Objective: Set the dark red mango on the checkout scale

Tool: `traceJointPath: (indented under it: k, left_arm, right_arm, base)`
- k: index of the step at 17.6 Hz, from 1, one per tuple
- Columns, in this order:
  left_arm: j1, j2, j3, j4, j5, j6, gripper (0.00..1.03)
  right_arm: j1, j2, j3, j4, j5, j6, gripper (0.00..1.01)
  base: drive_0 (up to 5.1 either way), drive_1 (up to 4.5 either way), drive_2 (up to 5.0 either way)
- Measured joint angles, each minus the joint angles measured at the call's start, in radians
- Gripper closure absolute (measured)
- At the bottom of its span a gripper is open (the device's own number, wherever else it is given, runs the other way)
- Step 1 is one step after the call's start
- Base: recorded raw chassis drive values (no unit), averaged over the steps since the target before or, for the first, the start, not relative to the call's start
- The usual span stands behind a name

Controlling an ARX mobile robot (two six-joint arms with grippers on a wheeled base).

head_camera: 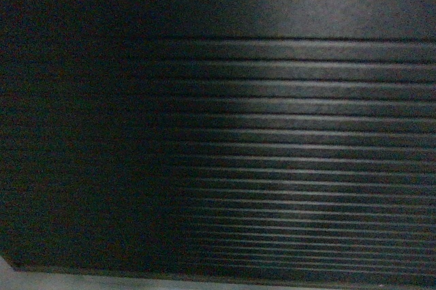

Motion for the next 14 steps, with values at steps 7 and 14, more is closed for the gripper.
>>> traceJointPath:
  k: [7, 14]
  left_arm:
    - [0.0, 0.0, 0.0, -0.002, -0.001, 0.0, 0.05]
    - [0.0, 0.0, 0.0, -0.001, 0.0, 0.0, 0.05]
  right_arm:
    - [0.0, 0.0, 0.0, -0.002, -0.002, 0.0, 0.03]
    - [0.0, 0.0, 0.0, 0.0, 0.0, 0.0, 0.03]
  base:
    - [0.0, 0.0, 0.0]
    - [0.0, 0.0, 0.0]
